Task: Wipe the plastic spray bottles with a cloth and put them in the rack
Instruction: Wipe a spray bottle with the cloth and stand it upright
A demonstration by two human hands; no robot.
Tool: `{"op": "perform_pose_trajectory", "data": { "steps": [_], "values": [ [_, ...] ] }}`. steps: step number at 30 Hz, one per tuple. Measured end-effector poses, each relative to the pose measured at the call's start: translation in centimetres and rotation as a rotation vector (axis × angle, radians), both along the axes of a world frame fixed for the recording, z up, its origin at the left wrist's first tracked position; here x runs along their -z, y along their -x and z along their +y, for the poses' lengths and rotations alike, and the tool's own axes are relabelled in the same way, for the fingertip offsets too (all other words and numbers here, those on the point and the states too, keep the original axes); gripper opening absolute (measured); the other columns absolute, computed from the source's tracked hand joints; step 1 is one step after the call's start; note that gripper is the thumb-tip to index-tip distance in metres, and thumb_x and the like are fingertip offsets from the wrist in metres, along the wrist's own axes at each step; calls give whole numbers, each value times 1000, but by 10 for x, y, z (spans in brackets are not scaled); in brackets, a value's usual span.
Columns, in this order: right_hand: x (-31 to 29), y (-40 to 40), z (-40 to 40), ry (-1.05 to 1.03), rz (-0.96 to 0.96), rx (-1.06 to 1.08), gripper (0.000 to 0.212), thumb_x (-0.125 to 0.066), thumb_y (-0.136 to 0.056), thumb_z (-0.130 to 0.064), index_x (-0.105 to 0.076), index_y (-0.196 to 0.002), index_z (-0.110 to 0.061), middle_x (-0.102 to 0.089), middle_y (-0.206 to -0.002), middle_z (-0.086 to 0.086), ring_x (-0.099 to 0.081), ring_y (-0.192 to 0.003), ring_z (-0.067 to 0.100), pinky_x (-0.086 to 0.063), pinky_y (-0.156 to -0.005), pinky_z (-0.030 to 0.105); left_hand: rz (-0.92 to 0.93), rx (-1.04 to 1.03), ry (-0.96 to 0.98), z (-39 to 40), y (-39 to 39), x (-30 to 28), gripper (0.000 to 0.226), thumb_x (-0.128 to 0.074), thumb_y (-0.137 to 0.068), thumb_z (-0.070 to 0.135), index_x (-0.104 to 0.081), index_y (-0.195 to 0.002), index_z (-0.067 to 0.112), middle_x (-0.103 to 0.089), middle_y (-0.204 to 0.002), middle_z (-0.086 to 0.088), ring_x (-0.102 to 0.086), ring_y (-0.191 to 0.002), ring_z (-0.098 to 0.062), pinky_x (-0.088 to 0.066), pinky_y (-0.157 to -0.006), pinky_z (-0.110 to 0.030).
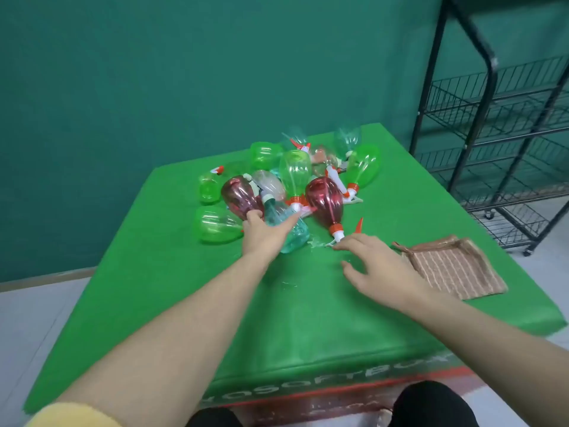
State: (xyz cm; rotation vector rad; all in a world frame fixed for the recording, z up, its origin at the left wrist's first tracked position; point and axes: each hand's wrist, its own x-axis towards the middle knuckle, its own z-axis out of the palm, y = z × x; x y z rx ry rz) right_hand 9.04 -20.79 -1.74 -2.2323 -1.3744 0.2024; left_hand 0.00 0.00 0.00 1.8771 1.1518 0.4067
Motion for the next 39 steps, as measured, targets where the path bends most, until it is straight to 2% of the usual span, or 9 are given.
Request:
{"op": "perform_pose_trajectory", "data": {
  "steps": [5, 8, 12, 17, 19, 22, 27, 35, 39],
  "values": [
    [16, -9, 11, -72, -7, -47, 30, -59, -98, -22, -66, -127, -20, -61, -131, -6, -52, -125, 12, -39, -113, 35, -19, -154, 65, 10, -30, 11, 104, -81, -69, 69, -31, -143, 15, -41, -139, -7, -51, -114, -26, -46, -92, -37],
    [23, -14, 12, -75, -13, -42, 28, -59, -98, -23, -68, -124, -22, -62, -130, -8, -52, -123, 10, -39, -112, 35, 17, -156, 109, 12, -36, 15, 110, -84, -71, 62, -23, -148, 14, -45, -144, -12, -52, -105, -27, -45, -76, -32],
    [30, -20, 9, -54, -12, -38, 28, -57, -99, -24, -67, -125, -23, -60, -132, -9, -49, -126, 9, -38, -113, 35, -92, -107, 242, 16, -33, 21, 103, -87, -77, 40, -20, -152, 15, -45, -143, -9, -51, -124, -29, -43, -105, -40],
    [25, -21, -2, -54, -17, 12, 30, -56, -100, -25, -65, -129, -24, -57, -137, -9, -47, -128, 8, -30, -114, 28, -145, 95, 358, 5, 0, 17, 106, -93, -68, 31, -30, -154, 27, -49, -146, 4, -56, -125, -24, -40, -114, -52],
    [23, -19, -9, -54, -15, 34, 31, -57, -99, -25, -64, -130, -24, -57, -137, -9, -47, -128, 9, -30, -115, 30, -177, 179, 360, -6, 15, 15, 107, -91, -71, 23, -28, -156, 27, -44, -147, 10, -53, -126, -18, -35, -118, -48],
    [23, -16, -22, -54, -17, 51, 31, -58, -99, -26, -64, -129, -24, -59, -134, -9, -48, -127, 10, -34, -115, 33, -190, 267, 345, -22, 36, 17, 108, -90, -73, 16, -25, -158, 31, -37, -157, 2, -44, -126, -13, -31, -117, -42],
    [27, -15, -46, -18, -53, 146, 32, -60, -97, -28, -63, -129, -24, -61, -133, -6, -49, -130, 14, -35, -116, 40, -186, 346, 303, -40, 53, 18, 110, -93, -68, 17, -28, -155, 36, -34, -161, 2, -40, -135, -14, -29, -114, -32],
    [44, -36, -86, 98, 46, 390, 59, -72, -85, -34, -51, -139, -18, -60, -130, 3, -53, -118, 22, -44, -103, 37, -219, 368, 304, -53, 61, 13, 111, -92, -69, 19, -26, -157, 34, -31, -162, 1, -38, -130, -11, -26, -120, -42],
    [45, -40, -94, 103, 17, 399, 63, -73, -83, -38, -51, -138, -15, -59, -128, 3, -51, -119, 20, -42, -106, 37, -197, 357, 315, -51, 59, 15, 122, -97, -52, 37, -30, -154, 38, -37, -159, 1, -44, -137, -19, -28, -122, -49]
  ]
}}
